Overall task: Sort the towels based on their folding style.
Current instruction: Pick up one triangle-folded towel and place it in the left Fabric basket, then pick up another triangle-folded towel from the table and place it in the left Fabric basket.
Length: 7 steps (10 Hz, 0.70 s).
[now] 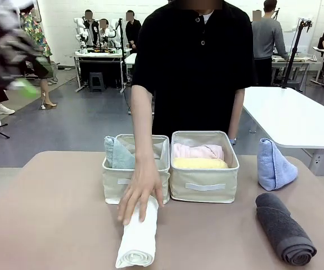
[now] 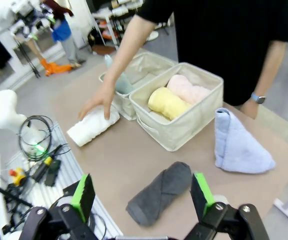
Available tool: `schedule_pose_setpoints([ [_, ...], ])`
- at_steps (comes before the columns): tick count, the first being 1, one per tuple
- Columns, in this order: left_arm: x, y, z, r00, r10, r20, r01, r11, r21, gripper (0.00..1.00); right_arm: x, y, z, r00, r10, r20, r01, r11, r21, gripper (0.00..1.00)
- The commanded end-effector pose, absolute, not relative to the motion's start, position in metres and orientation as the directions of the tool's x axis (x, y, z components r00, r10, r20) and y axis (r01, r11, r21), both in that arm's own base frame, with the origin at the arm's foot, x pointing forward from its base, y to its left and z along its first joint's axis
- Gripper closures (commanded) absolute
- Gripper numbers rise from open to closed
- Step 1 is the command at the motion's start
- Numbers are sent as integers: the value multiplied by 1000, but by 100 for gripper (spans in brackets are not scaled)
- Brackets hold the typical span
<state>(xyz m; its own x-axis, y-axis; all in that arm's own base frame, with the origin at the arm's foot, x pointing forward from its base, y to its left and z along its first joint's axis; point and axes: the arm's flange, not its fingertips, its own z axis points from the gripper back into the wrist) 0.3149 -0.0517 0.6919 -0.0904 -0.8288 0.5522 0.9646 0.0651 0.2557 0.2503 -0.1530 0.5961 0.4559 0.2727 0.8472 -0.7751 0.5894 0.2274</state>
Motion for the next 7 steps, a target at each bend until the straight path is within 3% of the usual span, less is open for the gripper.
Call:
schedule_pose_setpoints([
  [1,293,3,662,3,-804,595,959,170,225,0,252,-153,598,432,255,865,-789,572,225,0],
  [5,295,41,638,119,-773,623,948,276,161,0,252,-153,598,432,255,865,-789,572,225,0],
  [7,281,44,651,68,-769,636,955,235,182,0,252,-153,598,432,255,865,-789,572,225,0],
])
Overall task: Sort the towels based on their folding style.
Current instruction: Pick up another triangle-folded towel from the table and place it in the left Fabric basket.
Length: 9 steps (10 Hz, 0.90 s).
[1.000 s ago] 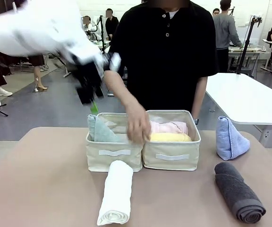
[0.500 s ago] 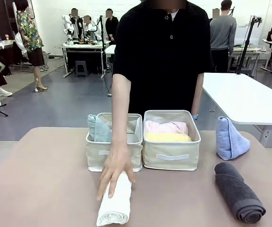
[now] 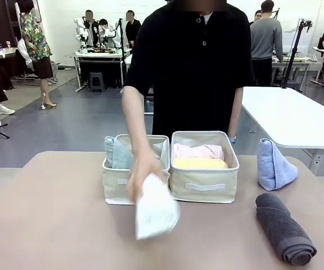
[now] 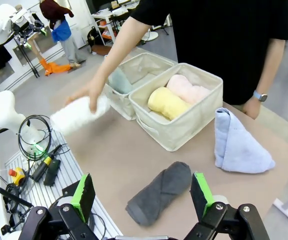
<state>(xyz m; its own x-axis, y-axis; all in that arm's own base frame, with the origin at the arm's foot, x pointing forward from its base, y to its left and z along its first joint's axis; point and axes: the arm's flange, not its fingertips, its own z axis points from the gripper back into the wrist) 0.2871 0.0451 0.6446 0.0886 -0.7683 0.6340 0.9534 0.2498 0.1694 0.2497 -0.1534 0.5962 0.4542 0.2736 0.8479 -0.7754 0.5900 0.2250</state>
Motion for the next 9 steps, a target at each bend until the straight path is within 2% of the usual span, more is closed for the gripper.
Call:
schedule_pose_setpoints([
  [1,281,44,651,68,-769,636,955,235,182,0,252,-153,598,432,255,865,-789,572,225,0],
  [8,283,44,650,77,-769,635,952,247,183,0,252,-153,598,432,255,865,-789,572,225,0],
  [9,292,74,648,119,-714,690,964,250,92,0,252,-153,598,432,255,865,-789,572,225,0],
])
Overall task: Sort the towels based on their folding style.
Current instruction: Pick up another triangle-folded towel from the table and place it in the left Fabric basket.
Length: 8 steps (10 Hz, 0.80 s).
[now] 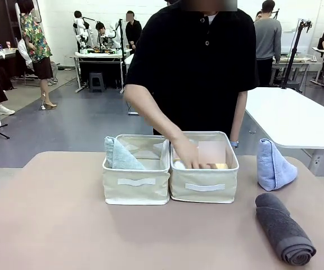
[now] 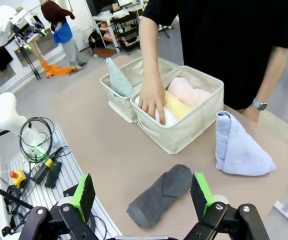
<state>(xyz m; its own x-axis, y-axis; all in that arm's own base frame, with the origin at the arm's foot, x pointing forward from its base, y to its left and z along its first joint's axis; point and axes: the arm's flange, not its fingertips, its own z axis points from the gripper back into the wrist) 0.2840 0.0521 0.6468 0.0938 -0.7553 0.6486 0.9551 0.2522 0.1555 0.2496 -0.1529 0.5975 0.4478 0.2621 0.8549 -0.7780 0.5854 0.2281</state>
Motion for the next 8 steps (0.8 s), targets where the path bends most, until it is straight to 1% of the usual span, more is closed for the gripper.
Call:
schedule_pose_setpoints([
  [1,297,110,641,144,-686,713,957,279,76,0,252,-153,598,432,255,865,-789,572,225,0],
  [2,303,139,634,135,-652,746,970,240,34,0,252,-153,598,432,255,865,-789,572,225,0],
  [3,304,163,626,144,-606,782,972,236,4,0,252,-153,598,432,255,865,-789,572,225,0],
  [5,303,200,620,136,-505,852,966,258,-1,0,252,-153,598,432,255,865,-789,572,225,0],
  [7,303,230,617,126,-394,910,974,224,-38,0,252,-153,598,432,255,865,-789,572,225,0],
  [8,304,241,617,119,-387,914,968,252,-19,0,252,-153,598,432,255,865,-789,572,225,0],
])
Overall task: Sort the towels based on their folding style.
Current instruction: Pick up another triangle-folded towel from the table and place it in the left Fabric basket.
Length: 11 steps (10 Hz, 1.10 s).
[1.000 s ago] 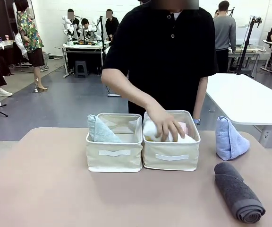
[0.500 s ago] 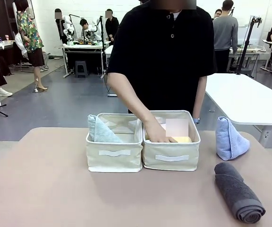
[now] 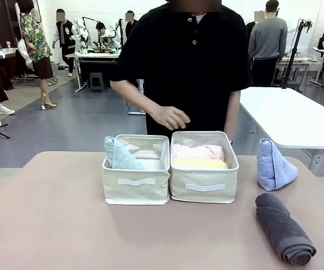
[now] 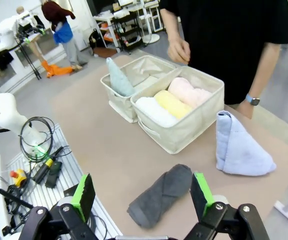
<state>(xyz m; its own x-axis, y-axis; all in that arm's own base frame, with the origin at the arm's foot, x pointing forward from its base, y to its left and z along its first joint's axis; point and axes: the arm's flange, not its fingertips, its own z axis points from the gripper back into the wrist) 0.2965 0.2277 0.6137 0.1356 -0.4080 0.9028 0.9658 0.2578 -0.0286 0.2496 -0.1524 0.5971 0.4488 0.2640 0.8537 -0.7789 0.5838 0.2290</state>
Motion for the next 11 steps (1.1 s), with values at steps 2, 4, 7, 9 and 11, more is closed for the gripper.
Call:
schedule_pose_setpoints([
  [2,303,256,613,74,-382,921,965,261,30,0,252,-153,598,432,255,865,-789,572,225,0],
  [4,304,265,610,44,-336,941,977,213,30,0,252,-153,598,432,255,865,-789,572,225,0],
  [7,300,259,607,78,-354,932,968,249,14,0,252,-153,598,432,255,865,-789,572,225,0],
  [9,300,259,607,78,-354,932,968,249,14,0,229,-123,621,366,412,835,-793,608,47,0],
  [11,300,259,607,78,-354,932,968,249,14,0,264,-77,633,423,601,678,-796,604,-39,0],
])
